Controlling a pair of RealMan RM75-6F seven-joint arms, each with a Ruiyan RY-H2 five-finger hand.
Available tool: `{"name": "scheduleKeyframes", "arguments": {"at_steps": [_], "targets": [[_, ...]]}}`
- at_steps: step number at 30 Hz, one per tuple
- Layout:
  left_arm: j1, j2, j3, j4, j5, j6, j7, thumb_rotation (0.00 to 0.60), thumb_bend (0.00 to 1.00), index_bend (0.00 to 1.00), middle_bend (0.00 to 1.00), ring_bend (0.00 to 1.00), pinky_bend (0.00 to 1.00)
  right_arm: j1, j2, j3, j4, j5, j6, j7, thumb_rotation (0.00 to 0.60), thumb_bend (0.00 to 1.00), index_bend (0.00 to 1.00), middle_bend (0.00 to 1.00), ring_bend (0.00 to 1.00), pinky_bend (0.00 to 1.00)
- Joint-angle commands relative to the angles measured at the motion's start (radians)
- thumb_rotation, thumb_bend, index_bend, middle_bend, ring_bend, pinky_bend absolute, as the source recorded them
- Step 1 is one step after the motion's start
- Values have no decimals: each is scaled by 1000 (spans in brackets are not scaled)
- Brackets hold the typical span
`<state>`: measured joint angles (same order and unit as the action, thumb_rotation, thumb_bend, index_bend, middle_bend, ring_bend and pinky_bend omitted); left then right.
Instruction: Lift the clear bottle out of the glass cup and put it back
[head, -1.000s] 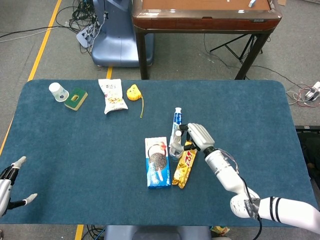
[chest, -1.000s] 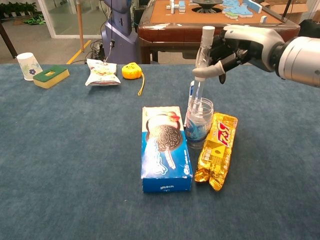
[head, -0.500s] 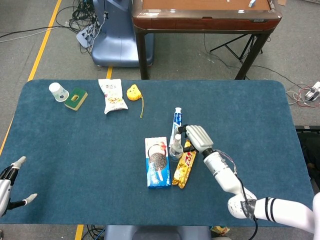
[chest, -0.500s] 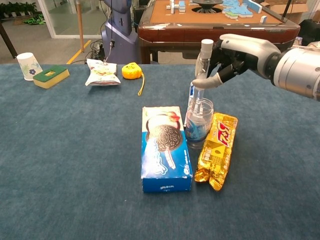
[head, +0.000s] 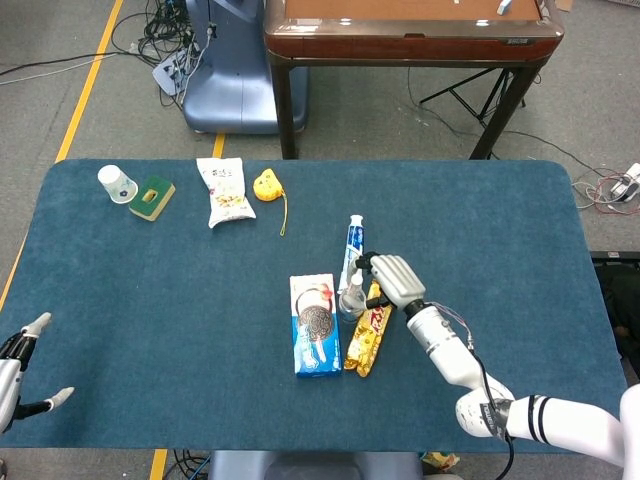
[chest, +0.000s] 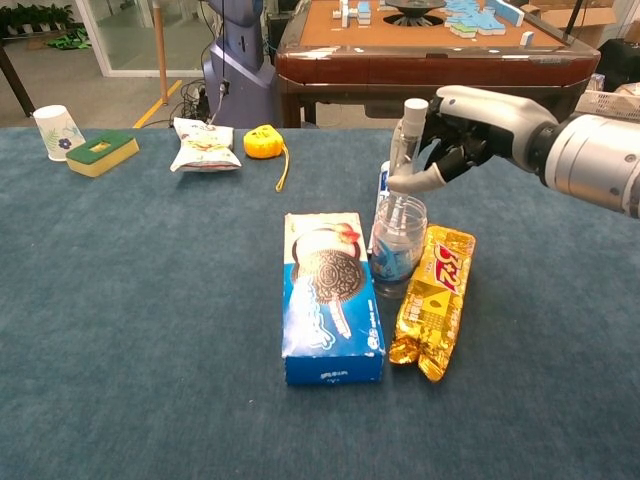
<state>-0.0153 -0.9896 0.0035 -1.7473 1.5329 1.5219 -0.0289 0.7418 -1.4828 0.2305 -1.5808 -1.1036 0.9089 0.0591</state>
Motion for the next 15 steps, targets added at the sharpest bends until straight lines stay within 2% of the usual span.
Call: {"name": "scheduleKeyframes", "arguments": {"at_steps": [1,11,15], "targets": [[0,0,0,0,0,0,0,600,93,0,155,190,437,-1,3,-2,1,-4,-5,2,600,288,801,417,284,333],[0,0,0,-1,-1,-1,2,600,93,0,155,190,437,-10,11,-5,5,-12,-14,14,600,206,741,390,259,313],[-1,-1,-1,-1,-2,-2,5,600,93,0,156,190,436,-13,18,-2,-3,-20,-14,24,600,141,713,385,253,313]]}}
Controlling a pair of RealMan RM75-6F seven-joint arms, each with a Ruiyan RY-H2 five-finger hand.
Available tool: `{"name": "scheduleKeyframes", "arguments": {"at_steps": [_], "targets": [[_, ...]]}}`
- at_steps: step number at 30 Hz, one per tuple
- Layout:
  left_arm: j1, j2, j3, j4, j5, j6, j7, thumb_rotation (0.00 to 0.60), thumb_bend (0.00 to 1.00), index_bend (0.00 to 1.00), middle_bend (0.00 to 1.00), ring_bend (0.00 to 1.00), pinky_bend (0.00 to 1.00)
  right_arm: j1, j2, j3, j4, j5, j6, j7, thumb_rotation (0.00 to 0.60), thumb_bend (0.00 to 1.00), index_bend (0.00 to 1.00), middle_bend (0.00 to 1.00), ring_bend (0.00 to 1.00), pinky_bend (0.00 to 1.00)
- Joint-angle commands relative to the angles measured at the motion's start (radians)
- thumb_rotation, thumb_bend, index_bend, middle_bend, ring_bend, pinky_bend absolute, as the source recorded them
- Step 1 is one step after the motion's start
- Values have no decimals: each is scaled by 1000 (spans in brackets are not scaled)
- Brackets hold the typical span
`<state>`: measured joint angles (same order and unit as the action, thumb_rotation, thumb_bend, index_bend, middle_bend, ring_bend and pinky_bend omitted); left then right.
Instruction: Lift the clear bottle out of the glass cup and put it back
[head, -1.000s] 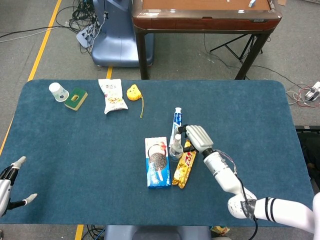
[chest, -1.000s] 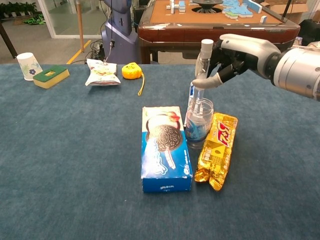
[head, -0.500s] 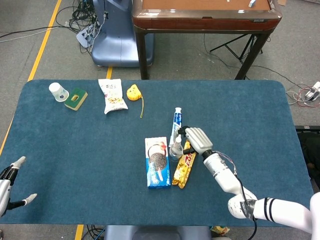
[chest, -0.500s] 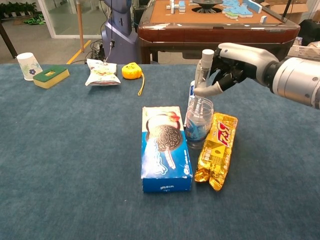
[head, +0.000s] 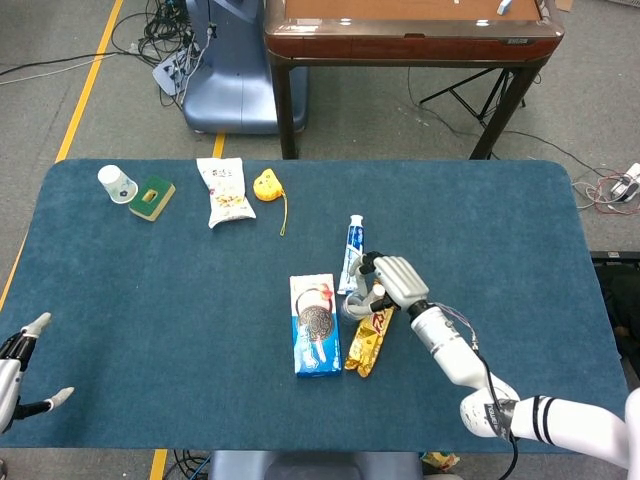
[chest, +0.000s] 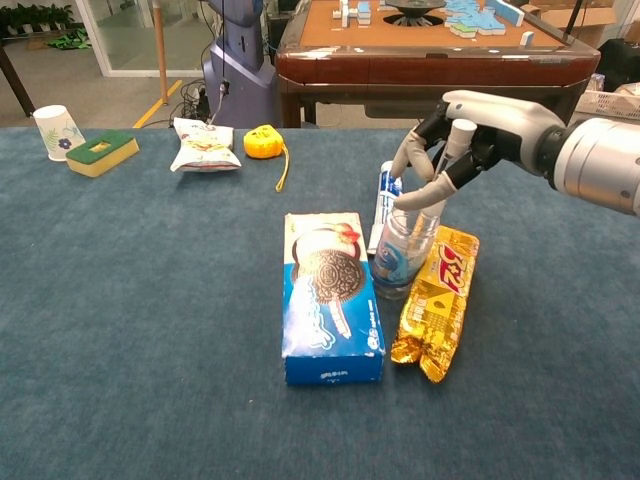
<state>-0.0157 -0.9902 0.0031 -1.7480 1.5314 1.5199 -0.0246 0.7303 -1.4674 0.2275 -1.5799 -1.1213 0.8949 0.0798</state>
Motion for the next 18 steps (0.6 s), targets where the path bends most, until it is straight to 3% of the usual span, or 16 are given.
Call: {"name": "scheduleKeyframes", "arguments": {"at_steps": [1,8,12,18], "targets": [[0,-1,0,0,0,-1,1,600,93,0,155,190,437,-2,5,3,-6,-5,1,6,600,133,712,384,252,313],[-1,-3,0,1,0,-2,6,600,93,0,155,190,437,-5,15,11,-20,-18,7,16,600,70,672,372,242,307],[-2,-3,0,2,-2,-4,5,600,93,0,155,190,437,-8,27,14,-35,-30,11,24,600,3,597,350,224,295],[-2,-3,-1,2,-3,-5,7,600,93,0,155,190,437,-18,59,22,-75,-52,26,39,600,0,510,326,207,287]]}}
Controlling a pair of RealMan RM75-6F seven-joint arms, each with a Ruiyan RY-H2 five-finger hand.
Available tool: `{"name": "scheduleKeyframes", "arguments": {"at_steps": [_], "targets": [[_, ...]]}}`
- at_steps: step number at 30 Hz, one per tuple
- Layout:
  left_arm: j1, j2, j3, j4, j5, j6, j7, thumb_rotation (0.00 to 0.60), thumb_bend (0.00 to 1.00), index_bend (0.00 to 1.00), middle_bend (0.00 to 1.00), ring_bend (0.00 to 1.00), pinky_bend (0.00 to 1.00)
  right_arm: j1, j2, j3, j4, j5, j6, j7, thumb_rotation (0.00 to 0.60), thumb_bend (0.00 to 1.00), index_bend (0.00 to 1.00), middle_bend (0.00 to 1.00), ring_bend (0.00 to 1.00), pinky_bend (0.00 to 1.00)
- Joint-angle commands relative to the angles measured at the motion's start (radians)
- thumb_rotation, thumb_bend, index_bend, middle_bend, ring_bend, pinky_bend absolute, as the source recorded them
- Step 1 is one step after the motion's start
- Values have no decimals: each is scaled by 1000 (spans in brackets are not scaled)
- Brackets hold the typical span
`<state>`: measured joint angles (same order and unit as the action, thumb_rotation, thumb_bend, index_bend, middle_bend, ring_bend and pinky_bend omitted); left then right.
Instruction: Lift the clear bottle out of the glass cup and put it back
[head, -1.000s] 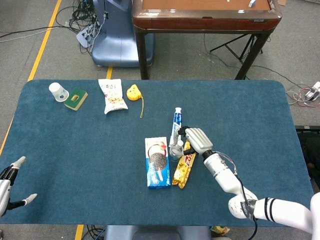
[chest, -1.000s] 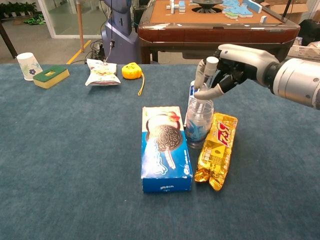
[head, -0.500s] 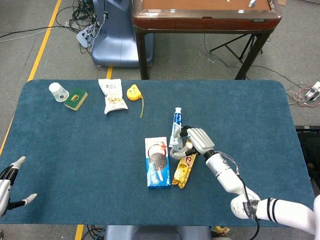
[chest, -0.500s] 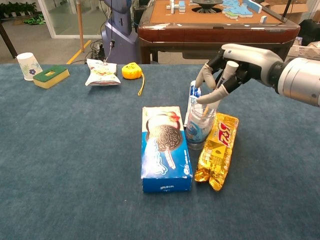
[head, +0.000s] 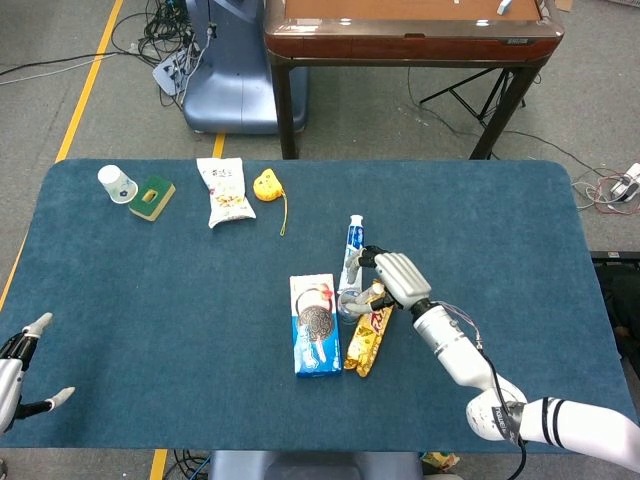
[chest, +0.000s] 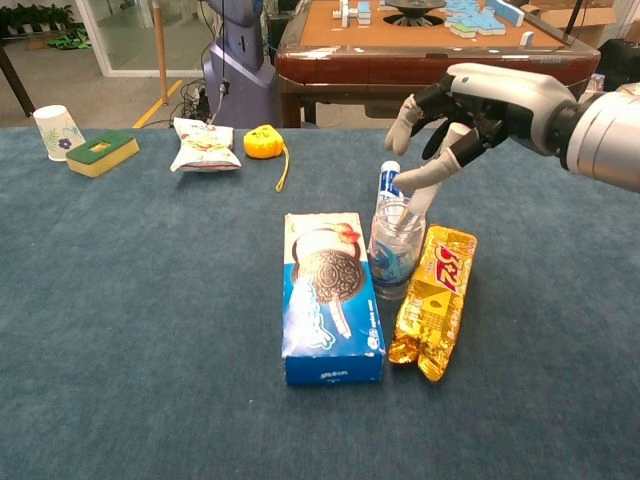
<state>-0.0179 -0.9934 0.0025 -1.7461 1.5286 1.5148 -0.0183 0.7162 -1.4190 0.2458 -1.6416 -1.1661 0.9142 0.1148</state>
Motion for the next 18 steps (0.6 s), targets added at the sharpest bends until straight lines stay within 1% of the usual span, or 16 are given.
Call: {"name": "scheduleKeyframes", "arguments": {"at_steps": [1,12,18], "targets": [[0,0,0,0,0,-1,1,600,93,0,155,190,437,-6,17,4,-20,-11,9,5,600,0,505,325,206,287],[-1,-2,1,0,-1,-3,5,600,93,0,155,190,437,-46,114,16,-116,-47,68,16,600,0,497,324,203,281],[-3,-4,0,0,-5,-7,9,600,93,0,155,190,437,-90,188,12,-167,-56,127,-16,600,0,497,324,203,281]]}}
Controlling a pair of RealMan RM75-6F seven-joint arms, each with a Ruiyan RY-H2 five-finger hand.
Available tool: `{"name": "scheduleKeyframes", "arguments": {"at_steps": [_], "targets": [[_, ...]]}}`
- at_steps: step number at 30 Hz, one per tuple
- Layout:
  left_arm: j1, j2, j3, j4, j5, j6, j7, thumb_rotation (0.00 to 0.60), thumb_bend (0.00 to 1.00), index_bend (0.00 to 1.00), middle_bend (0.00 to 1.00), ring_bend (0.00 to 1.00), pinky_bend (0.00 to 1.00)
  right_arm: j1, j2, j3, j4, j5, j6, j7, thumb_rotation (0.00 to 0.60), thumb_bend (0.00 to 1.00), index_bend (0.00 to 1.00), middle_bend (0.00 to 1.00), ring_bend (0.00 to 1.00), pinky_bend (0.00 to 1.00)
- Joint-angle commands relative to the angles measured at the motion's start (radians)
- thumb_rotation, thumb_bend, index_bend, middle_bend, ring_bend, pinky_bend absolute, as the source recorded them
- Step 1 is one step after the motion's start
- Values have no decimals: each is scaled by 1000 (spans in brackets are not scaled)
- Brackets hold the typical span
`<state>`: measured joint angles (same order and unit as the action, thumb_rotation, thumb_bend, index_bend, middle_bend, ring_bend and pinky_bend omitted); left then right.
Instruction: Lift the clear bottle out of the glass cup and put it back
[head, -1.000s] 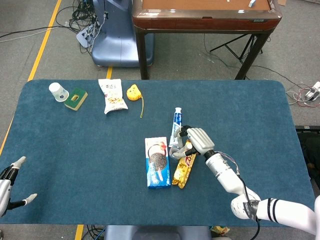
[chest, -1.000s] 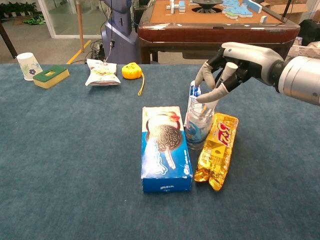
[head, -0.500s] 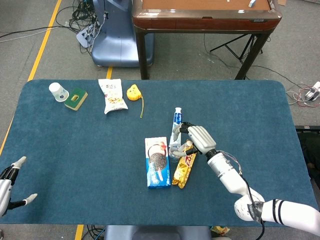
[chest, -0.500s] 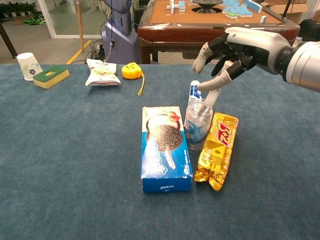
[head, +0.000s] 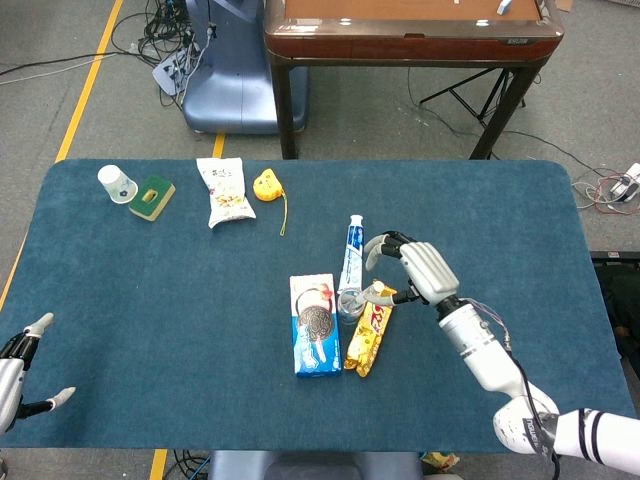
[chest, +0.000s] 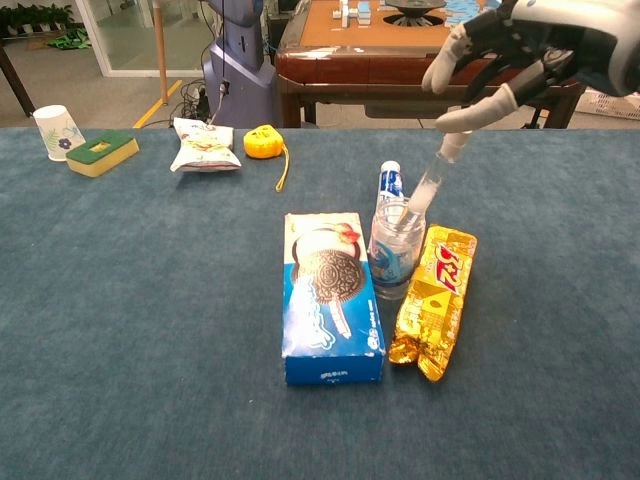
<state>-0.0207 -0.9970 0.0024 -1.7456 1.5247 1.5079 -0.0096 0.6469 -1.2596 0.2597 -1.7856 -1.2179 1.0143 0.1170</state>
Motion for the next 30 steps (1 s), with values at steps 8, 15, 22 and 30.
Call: {"name": "scheduleKeyframes", "arguments": {"at_steps": [8,15,22,30], "targets": [[-2,-4,0,-2,-4,-4,13,600,93,0,156,190,437,-116,141,-38,-112,25,174,-225,600,0,497,324,203,281],[-5,-13,-1,0,-5,-8,27,600,93,0,155,190,437,-229,200,-107,-177,56,324,-415,600,0,497,324,203,281],[-5,-42,-10,29,18,20,19,600,93,0,155,189,437,-355,162,-161,-145,6,523,-508,600,0,497,324,203,281],[-8,-51,-14,42,9,16,19,600,92,0,156,189,436,-488,138,-207,-71,-44,648,-449,600,0,497,324,203,281]]}}
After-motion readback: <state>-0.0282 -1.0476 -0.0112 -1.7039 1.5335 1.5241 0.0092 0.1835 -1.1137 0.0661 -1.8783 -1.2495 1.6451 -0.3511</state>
